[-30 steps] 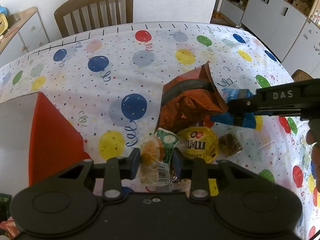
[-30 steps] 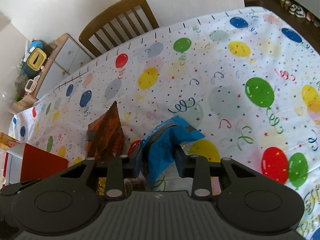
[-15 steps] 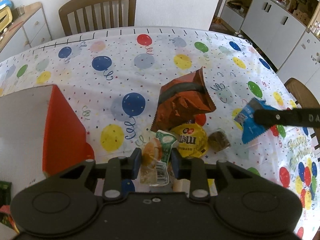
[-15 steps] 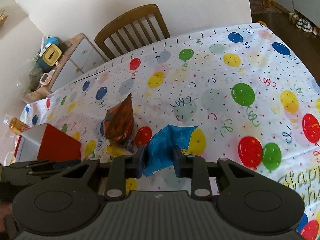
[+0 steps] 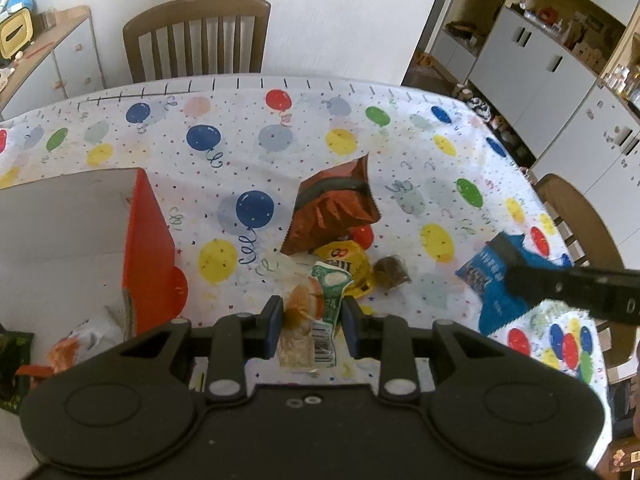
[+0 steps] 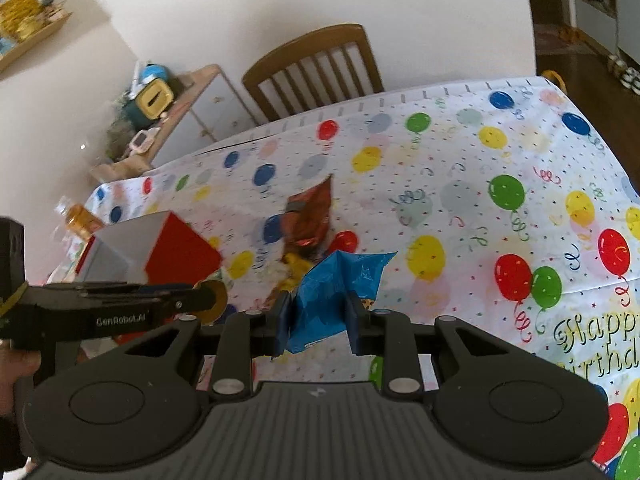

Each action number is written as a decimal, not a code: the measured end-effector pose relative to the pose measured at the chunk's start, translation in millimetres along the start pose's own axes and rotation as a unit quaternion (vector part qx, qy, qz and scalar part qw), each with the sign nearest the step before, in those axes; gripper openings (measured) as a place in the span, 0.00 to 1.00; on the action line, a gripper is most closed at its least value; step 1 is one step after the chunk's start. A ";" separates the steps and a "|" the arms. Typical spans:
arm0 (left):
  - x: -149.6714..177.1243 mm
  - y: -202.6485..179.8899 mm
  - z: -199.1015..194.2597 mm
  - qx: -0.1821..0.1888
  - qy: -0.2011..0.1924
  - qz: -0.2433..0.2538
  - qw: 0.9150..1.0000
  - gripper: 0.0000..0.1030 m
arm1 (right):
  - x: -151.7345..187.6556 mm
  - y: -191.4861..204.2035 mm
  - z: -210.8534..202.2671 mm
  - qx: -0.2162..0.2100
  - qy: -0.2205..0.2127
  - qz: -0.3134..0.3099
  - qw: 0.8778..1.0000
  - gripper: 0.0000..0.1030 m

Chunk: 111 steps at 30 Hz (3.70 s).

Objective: Organize snacks
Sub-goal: 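Carry the blue packet into the white box and open the right tool, then withdraw both tools from the box back over the snack pile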

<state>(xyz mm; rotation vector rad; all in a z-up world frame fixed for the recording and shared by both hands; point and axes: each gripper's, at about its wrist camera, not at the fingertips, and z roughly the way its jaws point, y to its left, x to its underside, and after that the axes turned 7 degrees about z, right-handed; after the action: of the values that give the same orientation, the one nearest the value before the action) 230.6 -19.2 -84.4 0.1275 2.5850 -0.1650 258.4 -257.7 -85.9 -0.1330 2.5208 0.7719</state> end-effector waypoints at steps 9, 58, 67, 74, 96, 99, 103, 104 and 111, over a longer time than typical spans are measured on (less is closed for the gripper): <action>8.1 11.7 -41.6 0.001 -0.025 -0.014 1.000 0.27 | 7.9 48.2 -11.5 -0.031 -0.004 -0.041 0.999 0.27; 73.8 188.2 -76.5 -0.060 -0.015 -0.097 0.993 0.05 | 38.0 241.0 166.0 -0.015 0.079 -0.191 0.978 0.27; 77.3 189.9 -76.7 -0.061 -0.013 -0.095 0.994 0.10 | 33.8 238.2 154.9 -0.019 0.077 -0.178 0.981 0.29; 71.6 179.2 -83.7 -0.063 -0.024 -0.078 0.995 0.16 | 30.2 234.5 129.1 -0.039 0.067 -0.172 0.982 0.30; 46.7 98.6 -112.8 -0.053 -0.079 -0.009 0.995 0.43 | 23.8 176.3 22.0 -0.068 -0.008 -0.155 0.986 0.69; 44.4 84.2 -113.3 -0.051 -0.085 0.000 0.995 0.48 | 23.3 157.5 8.0 -0.064 -0.013 -0.147 0.987 0.70; 41.8 65.5 -110.5 -0.045 -0.088 0.008 0.995 0.58 | 25.8 132.7 -8.3 -0.054 -0.022 -0.142 0.988 0.78; 41.2 59.9 -109.5 -0.047 -0.090 0.011 0.995 0.61 | 26.9 126.5 -11.6 -0.051 -0.024 -0.142 0.988 0.78; 35.7 30.2 -98.9 -0.042 -0.094 0.025 0.994 0.71 | 33.0 87.1 -23.8 -0.013 -0.035 -0.150 0.988 0.83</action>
<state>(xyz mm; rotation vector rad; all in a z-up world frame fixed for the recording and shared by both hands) 153.2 26.9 -22.3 0.1379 2.3954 -0.0480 199.2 -196.4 -41.3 -0.4739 2.3513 0.6748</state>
